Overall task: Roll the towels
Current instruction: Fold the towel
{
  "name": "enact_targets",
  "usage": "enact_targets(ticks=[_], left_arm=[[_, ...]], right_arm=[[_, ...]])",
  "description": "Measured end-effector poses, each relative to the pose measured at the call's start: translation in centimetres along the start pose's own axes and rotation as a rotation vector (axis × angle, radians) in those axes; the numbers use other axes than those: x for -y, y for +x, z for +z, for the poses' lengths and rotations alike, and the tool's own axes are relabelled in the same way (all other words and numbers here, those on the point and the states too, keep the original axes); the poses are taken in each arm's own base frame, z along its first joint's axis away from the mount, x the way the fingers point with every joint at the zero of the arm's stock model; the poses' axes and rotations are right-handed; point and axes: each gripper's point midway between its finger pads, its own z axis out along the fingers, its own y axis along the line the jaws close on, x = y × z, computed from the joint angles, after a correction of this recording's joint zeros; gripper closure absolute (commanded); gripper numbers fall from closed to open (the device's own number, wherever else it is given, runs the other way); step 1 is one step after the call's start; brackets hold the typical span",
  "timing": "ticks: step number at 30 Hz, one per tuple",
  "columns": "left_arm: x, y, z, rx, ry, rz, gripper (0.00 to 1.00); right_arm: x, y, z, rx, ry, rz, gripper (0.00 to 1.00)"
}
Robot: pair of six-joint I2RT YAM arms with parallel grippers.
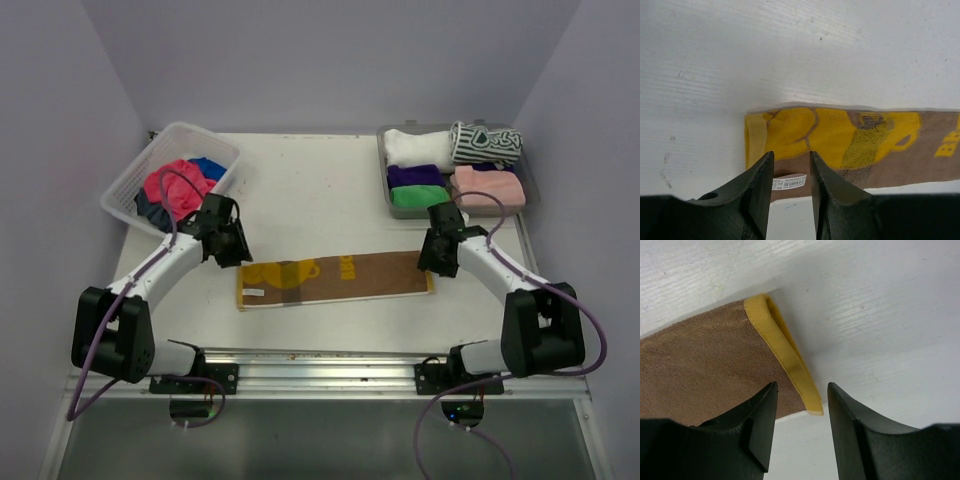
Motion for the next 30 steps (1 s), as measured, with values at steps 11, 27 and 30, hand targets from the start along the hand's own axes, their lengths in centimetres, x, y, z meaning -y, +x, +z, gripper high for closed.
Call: enact_targets(ticks=[11, 27, 30], left_arm=[[-2.4, 1.7, 0.1, -0.023, -0.072, 0.003, 0.53], [-5.1, 6.0, 2.0, -0.16, -0.127, -0.016, 0.41], [-5.2, 6.6, 2.2, -0.178, -0.125, -0.019, 0.47]], right_arm=[[-1.2, 1.3, 2.8, -0.113, -0.031, -0.05, 0.66], [-1.6, 0.9, 3.0, -0.085, -0.065, -0.031, 0.9], [-1.6, 0.9, 3.0, -0.084, -0.066, -0.03, 0.9]])
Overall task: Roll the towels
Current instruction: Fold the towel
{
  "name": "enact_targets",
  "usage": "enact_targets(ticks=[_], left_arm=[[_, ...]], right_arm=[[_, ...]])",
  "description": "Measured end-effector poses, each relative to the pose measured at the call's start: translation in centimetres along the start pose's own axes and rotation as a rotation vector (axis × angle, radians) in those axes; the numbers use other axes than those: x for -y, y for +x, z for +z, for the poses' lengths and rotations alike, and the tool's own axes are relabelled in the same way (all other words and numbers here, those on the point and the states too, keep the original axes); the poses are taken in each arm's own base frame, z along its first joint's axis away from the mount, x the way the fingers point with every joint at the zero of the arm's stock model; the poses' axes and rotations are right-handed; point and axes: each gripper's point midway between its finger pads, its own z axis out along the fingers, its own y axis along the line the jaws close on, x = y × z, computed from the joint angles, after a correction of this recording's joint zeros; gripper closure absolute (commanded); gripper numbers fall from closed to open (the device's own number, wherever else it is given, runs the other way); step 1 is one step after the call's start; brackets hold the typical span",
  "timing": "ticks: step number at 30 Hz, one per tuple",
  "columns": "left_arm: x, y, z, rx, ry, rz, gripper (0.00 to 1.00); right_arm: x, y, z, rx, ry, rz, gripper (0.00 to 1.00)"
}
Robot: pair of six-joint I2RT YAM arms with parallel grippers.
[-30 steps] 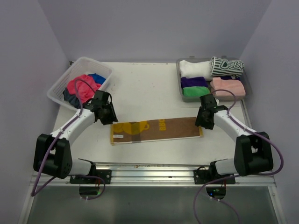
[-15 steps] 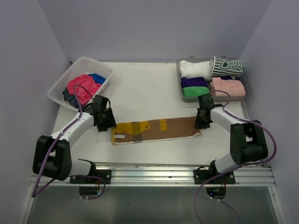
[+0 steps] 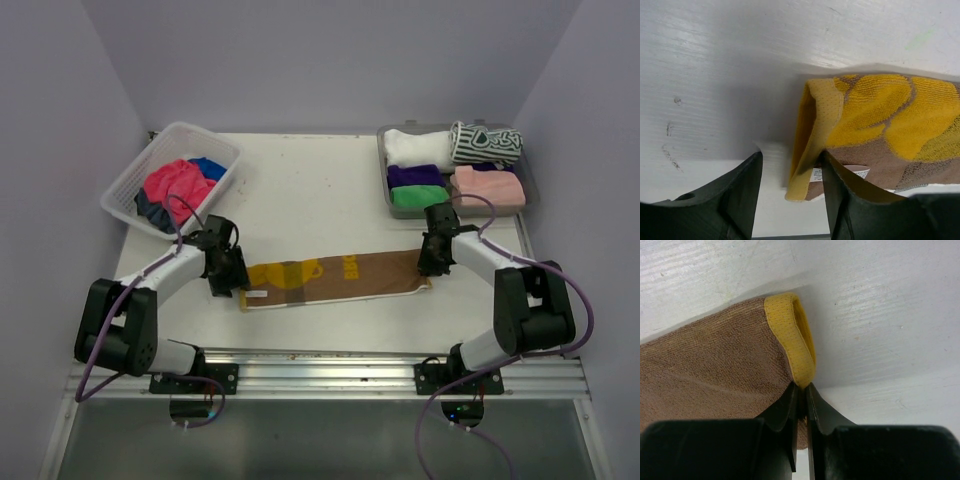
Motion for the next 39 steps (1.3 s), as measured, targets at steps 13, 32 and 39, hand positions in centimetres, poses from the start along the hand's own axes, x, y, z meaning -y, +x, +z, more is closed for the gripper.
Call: enact_targets(ticks=[13, 32, 39], left_arm=[[2.2, 0.7, 0.7, -0.013, 0.1, -0.028, 1.0], [4.3, -7.5, -7.0, 0.226, 0.128, 0.058, 1.0], [5.0, -7.8, -8.4, 0.226, 0.159, 0.096, 1.0]], right_arm=[[-0.1, 0.1, 0.0, -0.007, -0.012, 0.013, 0.9], [-1.5, -0.7, -4.3, 0.068, -0.128, 0.031, 0.85], [-4.5, 0.3, -4.8, 0.04, -0.212, -0.011, 1.0]])
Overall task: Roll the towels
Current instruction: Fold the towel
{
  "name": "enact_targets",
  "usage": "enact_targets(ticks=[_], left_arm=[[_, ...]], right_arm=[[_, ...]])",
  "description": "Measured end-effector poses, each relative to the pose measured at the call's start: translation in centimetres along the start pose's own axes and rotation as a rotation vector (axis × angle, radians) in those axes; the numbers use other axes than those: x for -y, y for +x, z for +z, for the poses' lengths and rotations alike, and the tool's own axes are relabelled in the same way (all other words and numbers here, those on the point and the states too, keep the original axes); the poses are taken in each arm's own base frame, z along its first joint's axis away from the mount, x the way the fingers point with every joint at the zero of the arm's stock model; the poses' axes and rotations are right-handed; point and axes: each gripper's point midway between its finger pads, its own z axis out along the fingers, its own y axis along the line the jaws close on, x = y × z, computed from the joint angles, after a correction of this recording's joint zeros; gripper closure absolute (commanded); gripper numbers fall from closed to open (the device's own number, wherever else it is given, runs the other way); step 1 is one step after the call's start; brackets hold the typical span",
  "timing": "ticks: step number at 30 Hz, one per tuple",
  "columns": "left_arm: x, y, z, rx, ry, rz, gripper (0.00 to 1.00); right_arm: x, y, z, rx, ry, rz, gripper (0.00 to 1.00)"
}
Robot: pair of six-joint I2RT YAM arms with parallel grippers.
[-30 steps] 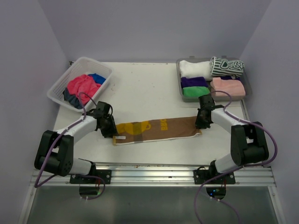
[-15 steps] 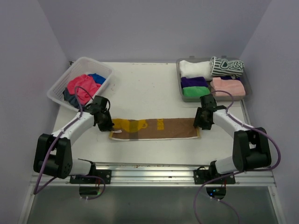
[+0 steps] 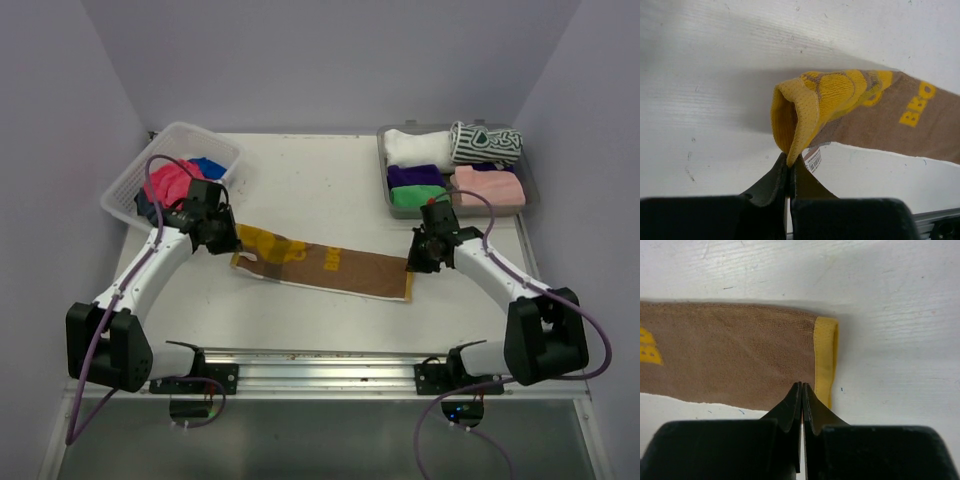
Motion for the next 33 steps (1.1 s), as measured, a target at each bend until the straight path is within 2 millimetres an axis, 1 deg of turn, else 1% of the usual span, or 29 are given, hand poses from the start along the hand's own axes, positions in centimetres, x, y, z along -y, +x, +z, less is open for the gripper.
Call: enact_targets(ticks=[3, 4, 5, 6, 8, 10, 12, 14, 17, 20, 23, 24, 26, 29, 31, 33], left_arm=[[0.1, 0.0, -0.1, -0.005, 0.004, 0.008, 1.0], [0.1, 0.1, -0.2, -0.007, 0.003, 0.01, 1.0], [0.0, 0.1, -0.2, -0.009, 0.002, 0.012, 1.0], [0.0, 0.2, -0.2, -0.012, 0.0, 0.014, 1.0], [-0.1, 0.3, -0.3, -0.017, -0.003, 0.013, 1.0], [-0.1, 0.4, -0.3, -0.021, -0.005, 0.013, 1.0], [-0.2, 0.4, -0.4, -0.023, -0.006, 0.013, 1.0], [-0.1, 0.4, -0.6, -0.026, -0.008, 0.015, 1.0], [0.0, 0.0, -1.0, -0.021, -0.006, 0.022, 1.0], [0.5, -0.6, -1.5, -0.007, 0.005, 0.026, 1.0], [1.0, -1.1, -1.9, 0.006, 0.023, 0.034, 1.0], [1.1, -1.2, -2.1, 0.009, 0.028, 0.036, 1.0], [1.7, -1.6, -2.6, 0.019, 0.04, 0.043, 1.0], [3.4, -2.3, -3.6, 0.041, 0.079, 0.071, 1.0], [4.6, -2.6, -4.2, 0.053, 0.107, 0.092, 1.0], [6.2, -2.5, -4.7, 0.058, 0.136, 0.118, 1.0]], right_arm=[[-1.1, 0.6, 0.8, -0.034, -0.008, -0.008, 1.0], [-1.6, 0.9, 1.0, -0.041, -0.008, -0.016, 1.0], [-2.8, 1.2, 1.2, -0.049, -0.017, -0.038, 1.0], [-4.3, 1.6, 1.2, -0.054, -0.034, -0.071, 1.0], [-8.2, 1.9, 1.0, -0.056, -0.089, -0.138, 1.0], [-12.3, 1.5, 1.1, -0.037, -0.144, -0.184, 1.0], [-15.2, 1.2, 1.7, -0.025, -0.183, -0.201, 1.0], [-16.9, 1.0, 3.0, -0.027, -0.194, -0.198, 1.0], [-17.7, 1.4, 5.4, -0.059, -0.175, -0.186, 1.0], [-17.8, 2.5, 8.2, -0.107, -0.15, -0.172, 1.0], [-18.9, 1.9, 8.6, -0.096, -0.173, -0.153, 1.0], [-19.0, 1.9, 8.7, -0.095, -0.174, -0.151, 1.0], [-18.9, 1.9, 8.7, -0.096, -0.174, -0.147, 1.0], [-18.3, 2.2, 8.0, -0.09, -0.167, -0.148, 1.0], [-17.2, 2.1, 6.7, -0.075, -0.147, -0.146, 1.0], [-16.2, 1.4, 4.7, -0.04, -0.155, -0.136, 1.0]])
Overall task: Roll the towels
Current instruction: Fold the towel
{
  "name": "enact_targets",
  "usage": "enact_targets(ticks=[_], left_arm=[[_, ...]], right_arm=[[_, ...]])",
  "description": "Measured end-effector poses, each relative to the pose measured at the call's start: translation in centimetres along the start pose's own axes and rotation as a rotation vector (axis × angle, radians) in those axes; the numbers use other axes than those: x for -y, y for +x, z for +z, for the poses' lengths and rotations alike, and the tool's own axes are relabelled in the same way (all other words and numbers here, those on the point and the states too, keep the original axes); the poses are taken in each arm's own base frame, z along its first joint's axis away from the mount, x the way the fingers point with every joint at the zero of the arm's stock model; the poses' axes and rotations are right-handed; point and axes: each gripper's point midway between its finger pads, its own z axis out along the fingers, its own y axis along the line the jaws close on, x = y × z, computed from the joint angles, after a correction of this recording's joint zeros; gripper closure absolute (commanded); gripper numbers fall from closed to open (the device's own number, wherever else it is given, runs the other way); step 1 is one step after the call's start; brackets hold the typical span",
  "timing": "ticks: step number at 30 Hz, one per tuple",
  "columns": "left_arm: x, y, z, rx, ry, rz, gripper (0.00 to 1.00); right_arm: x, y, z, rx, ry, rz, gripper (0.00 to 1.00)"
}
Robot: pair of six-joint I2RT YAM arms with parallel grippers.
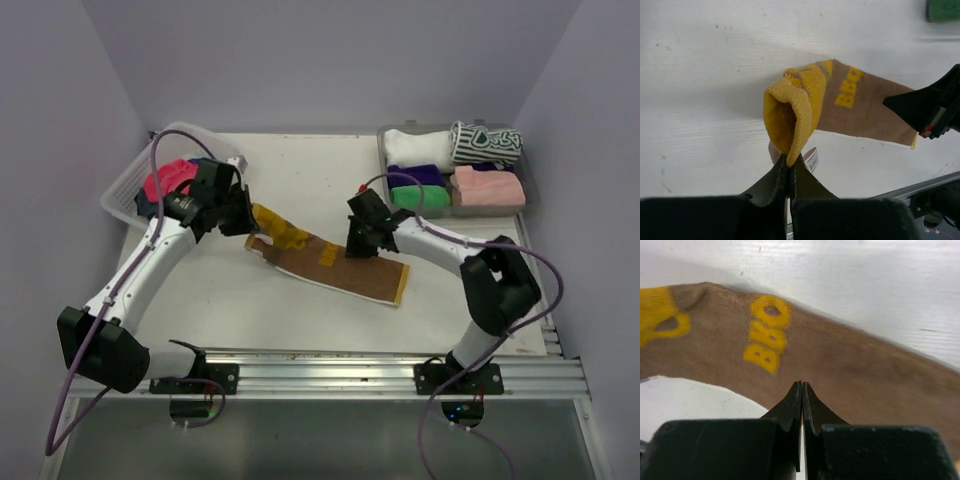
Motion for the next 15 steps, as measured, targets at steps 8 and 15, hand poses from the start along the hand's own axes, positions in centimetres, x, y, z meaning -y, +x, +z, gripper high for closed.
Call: enact_targets(ticks=[8, 15], left_arm=[[5.5, 1.4, 1.2, -0.058, 0.066, 0.075, 1.0], [8.9, 2.8, 2.4, -0.096, 0.093, 0.116, 1.0]], right_arm=[[11.4, -1.0, -6.4, 0.141, 0.144, 0.164, 0.97], [15.5, 4.9, -6.2, 0.021, 0.252, 0.157, 0.85]])
